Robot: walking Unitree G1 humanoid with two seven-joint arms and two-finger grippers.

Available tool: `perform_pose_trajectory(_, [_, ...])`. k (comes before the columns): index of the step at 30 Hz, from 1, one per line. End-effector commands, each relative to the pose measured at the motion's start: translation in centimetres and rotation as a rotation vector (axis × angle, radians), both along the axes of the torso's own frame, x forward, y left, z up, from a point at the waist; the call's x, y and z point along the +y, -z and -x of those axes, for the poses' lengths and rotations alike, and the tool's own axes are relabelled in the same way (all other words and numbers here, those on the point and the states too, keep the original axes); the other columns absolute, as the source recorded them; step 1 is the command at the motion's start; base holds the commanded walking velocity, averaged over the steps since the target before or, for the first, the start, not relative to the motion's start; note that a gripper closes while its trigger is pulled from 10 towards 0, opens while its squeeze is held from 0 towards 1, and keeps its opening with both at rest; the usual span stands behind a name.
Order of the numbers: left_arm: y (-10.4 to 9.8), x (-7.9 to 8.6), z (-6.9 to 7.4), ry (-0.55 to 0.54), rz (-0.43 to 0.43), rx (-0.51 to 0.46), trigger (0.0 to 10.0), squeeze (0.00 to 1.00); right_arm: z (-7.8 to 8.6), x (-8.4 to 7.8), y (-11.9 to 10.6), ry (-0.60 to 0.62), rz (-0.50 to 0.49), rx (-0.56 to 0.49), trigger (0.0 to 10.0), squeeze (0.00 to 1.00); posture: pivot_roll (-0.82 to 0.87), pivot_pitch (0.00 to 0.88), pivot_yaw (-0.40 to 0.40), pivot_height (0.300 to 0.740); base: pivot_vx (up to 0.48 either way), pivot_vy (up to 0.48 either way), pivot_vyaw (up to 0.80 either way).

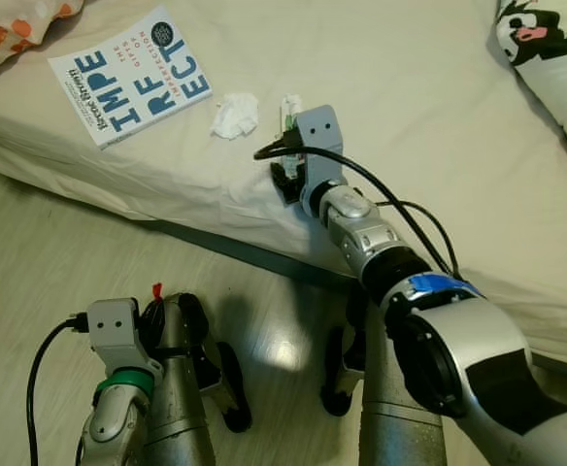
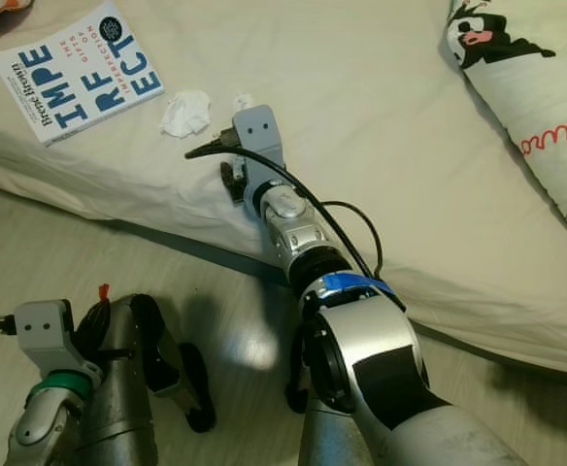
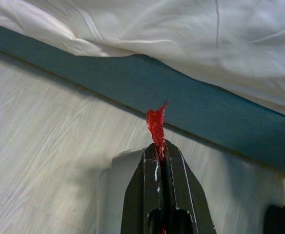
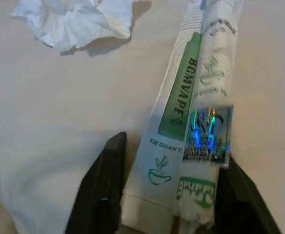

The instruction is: Clean up the room

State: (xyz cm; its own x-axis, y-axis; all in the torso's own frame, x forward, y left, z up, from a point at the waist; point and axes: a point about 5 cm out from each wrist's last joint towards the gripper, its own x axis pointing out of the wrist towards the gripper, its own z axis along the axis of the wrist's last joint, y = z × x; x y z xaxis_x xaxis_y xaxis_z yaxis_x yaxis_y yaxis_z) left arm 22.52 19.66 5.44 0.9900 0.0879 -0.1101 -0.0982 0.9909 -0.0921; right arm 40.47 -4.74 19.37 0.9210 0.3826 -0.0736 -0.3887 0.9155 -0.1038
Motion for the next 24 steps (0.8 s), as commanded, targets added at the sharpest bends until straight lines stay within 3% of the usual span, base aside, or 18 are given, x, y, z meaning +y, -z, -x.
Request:
perform_pose_trajectory(1, [1.1, 0.0, 0.9, -0.003, 0.002, 0.057, 10.0, 0.00, 0.3, -0.2, 1.5, 0.016, 0.025, 0.064, 0.0, 0.00, 0.04, 0.474, 0.025, 0.498, 0.000, 0.000, 0.00])
perform_pose_trajectory(10, [1.1, -0.2, 0.5, 0.004, 0.004, 0.066, 10.0, 0.00, 0.1, -0.9, 1.2, 0.040, 0.015, 0.047, 0.0, 0.00, 0.04, 0.456, 0.025, 0.498, 0.000, 0.000, 0.00])
perform_pose_trajectory(18, [0.7, -0.1, -0.5, 0.000, 0.003, 0.049, 10.0, 0.00, -0.1, -1.7, 0.5, 0.024, -0.134, 0.005, 0.0, 0.00, 0.03, 0.397, 0.020, 0.498, 0.000, 0.000, 0.00])
perform_pose_trajectory(20, [0.3, 0.4, -1.6, -0.013, 0.003, 0.025, 10.0, 0.00, -0.2, -2.2, -0.6, -0.019, -0.228, -0.037, 0.0, 0.00, 0.02, 0.350, 0.019, 0.498, 0.000, 0.000, 0.00])
perform_pose_trajectory(21, [0.3, 0.4, -1.6, -0.013, 0.003, 0.025, 10.0, 0.00, -0.2, -2.2, -0.6, -0.019, -0.228, -0.037, 0.0, 0.00, 0.02, 0.350, 0.019, 0.498, 0.000, 0.000, 0.00])
perform_pose_trajectory(22, [-0.2, 0.8, -2.8, -0.023, 0.006, 0.001, 10.0, 0.00, -0.2, -2.6, -1.8, -0.096, -0.312, -0.103, 0.0, 0.00, 0.01, 0.300, 0.014, 0.502, 0.000, 0.000, 0.00])
perform_pose_trajectory(24, [-0.2, 0.8, -2.8, -0.023, 0.006, 0.001, 10.0, 0.00, -0.2, -2.6, -1.8, -0.096, -0.312, -0.103, 0.0, 0.00, 0.01, 0.300, 0.014, 0.502, 0.000, 0.000, 0.00])
